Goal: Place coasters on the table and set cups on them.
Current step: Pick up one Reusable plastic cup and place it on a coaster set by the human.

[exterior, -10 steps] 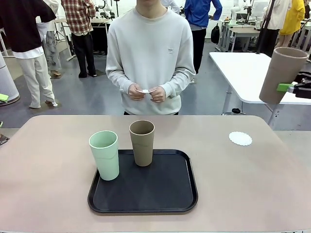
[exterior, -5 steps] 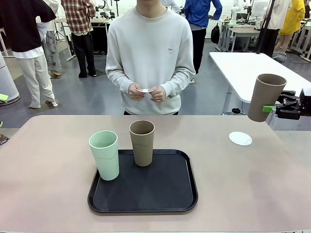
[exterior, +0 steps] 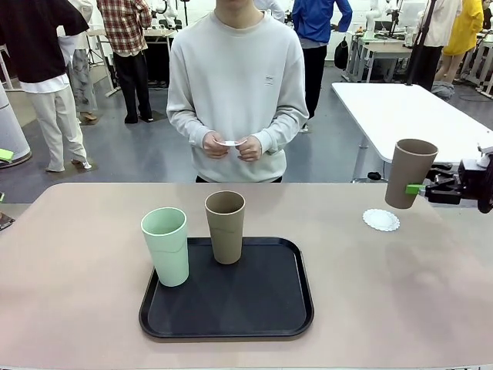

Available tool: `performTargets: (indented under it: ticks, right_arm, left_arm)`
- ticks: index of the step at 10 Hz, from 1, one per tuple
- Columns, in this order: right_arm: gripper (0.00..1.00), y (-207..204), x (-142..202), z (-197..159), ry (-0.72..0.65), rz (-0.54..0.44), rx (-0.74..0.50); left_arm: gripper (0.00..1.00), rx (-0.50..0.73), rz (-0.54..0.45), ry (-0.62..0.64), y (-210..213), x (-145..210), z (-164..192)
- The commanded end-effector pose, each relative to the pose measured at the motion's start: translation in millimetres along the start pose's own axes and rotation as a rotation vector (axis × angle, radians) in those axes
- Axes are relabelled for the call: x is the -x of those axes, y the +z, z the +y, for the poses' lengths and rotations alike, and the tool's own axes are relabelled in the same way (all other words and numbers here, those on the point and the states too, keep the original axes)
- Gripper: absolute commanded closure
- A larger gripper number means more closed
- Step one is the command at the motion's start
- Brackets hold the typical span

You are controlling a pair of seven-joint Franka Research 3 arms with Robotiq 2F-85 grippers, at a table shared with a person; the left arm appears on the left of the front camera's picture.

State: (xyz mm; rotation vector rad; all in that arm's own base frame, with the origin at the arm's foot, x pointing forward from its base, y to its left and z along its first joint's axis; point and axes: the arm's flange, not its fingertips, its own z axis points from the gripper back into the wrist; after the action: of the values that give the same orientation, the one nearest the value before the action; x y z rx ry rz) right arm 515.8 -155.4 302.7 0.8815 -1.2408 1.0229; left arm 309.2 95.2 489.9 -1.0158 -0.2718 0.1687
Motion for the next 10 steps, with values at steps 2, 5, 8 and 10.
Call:
performTargets:
  ticks: [2,5,8,10]
  right_arm:
    - [0.18,-8,14,-20,-0.019,-0.023,0.003]
    - [0.18,-17,28,-28,-0.031,-0.049,-0.013]
    - [0.18,-18,26,-26,-0.055,-0.035,0.011]
    - [0.18,-17,33,-22,-0.035,-0.019,-0.01]
  left_arm:
    - [0.0,0.019,-0.005,-0.014,0,2,2]
    - [0.0,0.019,-0.005,-0.014,0,2,2]
    - [0.0,0.019,-0.005,-0.014,0,2,2]
    - [0.0,0.019,-0.005,-0.014,0,2,2]
